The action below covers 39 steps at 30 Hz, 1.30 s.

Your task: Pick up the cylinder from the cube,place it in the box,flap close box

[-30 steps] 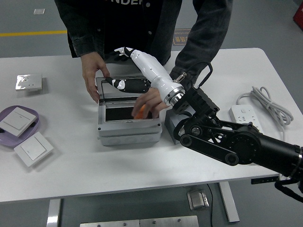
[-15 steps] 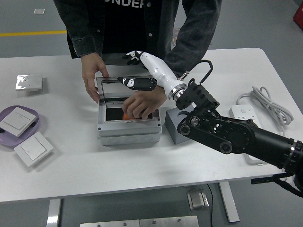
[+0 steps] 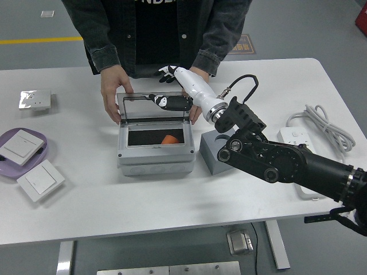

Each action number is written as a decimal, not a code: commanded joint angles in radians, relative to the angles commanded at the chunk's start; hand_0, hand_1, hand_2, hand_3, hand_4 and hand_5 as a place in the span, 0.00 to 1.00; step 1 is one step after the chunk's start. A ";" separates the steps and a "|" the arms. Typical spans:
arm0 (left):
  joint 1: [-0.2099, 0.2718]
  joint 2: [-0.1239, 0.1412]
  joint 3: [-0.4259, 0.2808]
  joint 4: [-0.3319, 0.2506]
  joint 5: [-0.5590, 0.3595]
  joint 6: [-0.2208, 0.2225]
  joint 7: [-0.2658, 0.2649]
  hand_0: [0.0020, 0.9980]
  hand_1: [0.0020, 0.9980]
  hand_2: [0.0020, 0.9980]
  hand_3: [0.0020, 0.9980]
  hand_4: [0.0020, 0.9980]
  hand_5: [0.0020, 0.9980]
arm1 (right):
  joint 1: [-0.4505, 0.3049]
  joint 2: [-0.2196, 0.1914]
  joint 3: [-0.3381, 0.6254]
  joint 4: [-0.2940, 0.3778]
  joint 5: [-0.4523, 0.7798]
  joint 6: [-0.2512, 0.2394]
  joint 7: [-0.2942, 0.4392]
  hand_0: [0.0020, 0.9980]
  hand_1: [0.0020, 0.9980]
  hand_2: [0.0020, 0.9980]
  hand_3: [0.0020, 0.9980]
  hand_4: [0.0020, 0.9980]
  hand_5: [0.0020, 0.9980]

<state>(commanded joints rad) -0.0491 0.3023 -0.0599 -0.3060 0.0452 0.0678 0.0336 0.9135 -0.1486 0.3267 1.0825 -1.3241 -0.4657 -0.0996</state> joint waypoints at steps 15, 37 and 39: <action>0.002 -0.001 -0.007 0.000 0.012 0.002 0.005 0.61 0.63 0.61 0.63 0.71 0.24 | -0.015 -0.146 -0.098 0.274 -0.053 -0.002 -0.043 0.76 0.70 0.68 0.76 0.75 0.38; 0.014 0.000 0.009 0.001 -0.016 0.001 -0.006 0.61 0.63 0.61 0.63 0.71 0.24 | -0.163 -0.280 0.072 0.487 0.014 0.004 -0.043 0.72 0.69 0.69 0.77 0.74 0.41; 0.017 -0.002 0.010 0.001 -0.019 0.001 -0.006 0.61 0.63 0.61 0.63 0.71 0.24 | -0.201 -0.294 0.124 0.499 0.000 0.005 -0.036 0.72 0.69 0.69 0.77 0.74 0.41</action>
<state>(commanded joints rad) -0.0318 0.3004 -0.0501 -0.3051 0.0257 0.0692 0.0272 0.7127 -0.4426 0.4504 1.5813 -1.3239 -0.4609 -0.1359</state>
